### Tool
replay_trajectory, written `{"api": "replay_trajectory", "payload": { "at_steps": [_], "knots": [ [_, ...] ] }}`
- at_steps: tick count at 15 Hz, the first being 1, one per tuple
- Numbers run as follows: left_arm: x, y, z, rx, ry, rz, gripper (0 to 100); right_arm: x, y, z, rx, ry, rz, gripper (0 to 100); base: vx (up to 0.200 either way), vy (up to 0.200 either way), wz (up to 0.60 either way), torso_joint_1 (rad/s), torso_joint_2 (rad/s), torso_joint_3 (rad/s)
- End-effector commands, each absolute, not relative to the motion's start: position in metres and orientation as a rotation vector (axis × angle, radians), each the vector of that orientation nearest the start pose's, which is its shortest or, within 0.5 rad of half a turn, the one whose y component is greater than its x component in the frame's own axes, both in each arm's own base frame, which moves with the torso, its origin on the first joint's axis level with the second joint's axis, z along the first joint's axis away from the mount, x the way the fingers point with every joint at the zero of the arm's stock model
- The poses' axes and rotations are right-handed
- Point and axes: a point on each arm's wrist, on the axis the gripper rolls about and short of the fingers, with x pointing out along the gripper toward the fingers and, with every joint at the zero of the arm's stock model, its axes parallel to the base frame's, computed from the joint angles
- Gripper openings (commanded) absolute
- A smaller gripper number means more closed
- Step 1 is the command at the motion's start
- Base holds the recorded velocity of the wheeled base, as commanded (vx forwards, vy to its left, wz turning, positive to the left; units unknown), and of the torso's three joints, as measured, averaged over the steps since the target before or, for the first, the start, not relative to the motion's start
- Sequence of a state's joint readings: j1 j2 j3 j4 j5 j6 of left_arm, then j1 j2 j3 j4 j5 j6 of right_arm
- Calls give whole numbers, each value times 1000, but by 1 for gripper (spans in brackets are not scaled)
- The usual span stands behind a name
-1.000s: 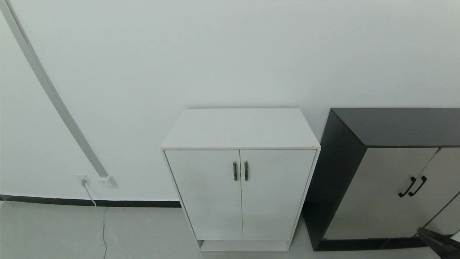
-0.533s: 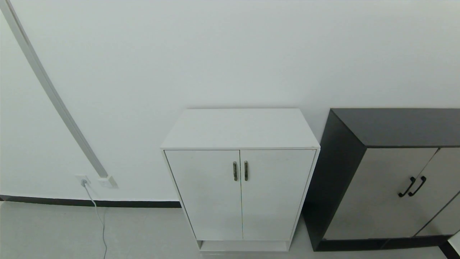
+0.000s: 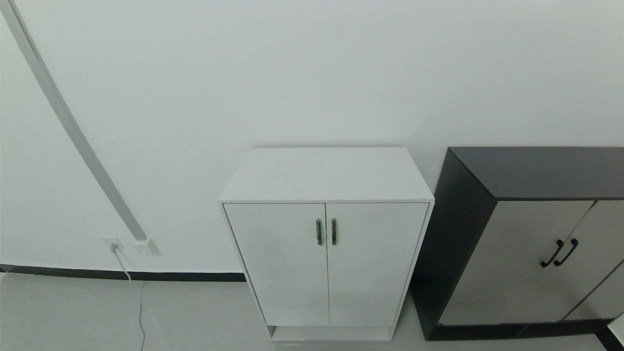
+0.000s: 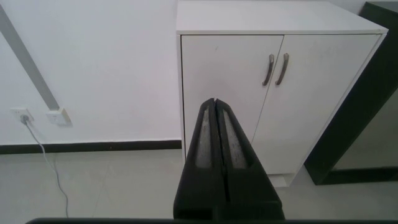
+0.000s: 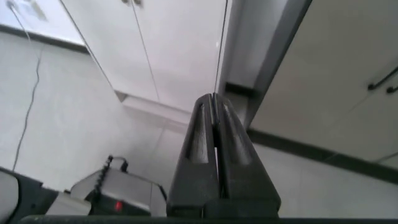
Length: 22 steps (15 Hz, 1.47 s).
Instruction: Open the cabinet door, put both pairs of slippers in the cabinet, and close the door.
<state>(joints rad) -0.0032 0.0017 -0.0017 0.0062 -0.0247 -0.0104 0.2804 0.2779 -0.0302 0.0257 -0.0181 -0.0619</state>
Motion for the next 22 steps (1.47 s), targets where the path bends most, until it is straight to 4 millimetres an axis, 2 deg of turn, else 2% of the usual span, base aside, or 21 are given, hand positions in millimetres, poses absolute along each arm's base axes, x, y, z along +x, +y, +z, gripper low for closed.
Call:
{"api": "replay_trajectory", "payload": {
  "at_steps": [1, 4, 7, 16, 22],
  "knots": [
    [-23, 0, 75, -11, 6, -28, 0, -2, -1, 85, -111, 261, 242, 0, 0, 0, 0, 0, 0, 0],
    [-23, 0, 75, -11, 6, -28, 0, 2, 0, 85, -113, 314, 102, 0, 0, 0, 0, 0, 0, 0],
    [-23, 0, 75, -11, 6, -28, 0, -4, 0, 85, -92, 259, -29, 0, 0, 0, 0, 0, 0, 0],
    [-23, 0, 75, -11, 6, -28, 0, -25, 0, 81, -90, -1, -6, 0, 0, 0, 0, 0, 0, 0],
    [-23, 0, 75, -11, 6, -28, 0, -23, 1, 75, -37, 2, 54, 0, 0, 0, 0, 0, 0, 0]
  ]
}}
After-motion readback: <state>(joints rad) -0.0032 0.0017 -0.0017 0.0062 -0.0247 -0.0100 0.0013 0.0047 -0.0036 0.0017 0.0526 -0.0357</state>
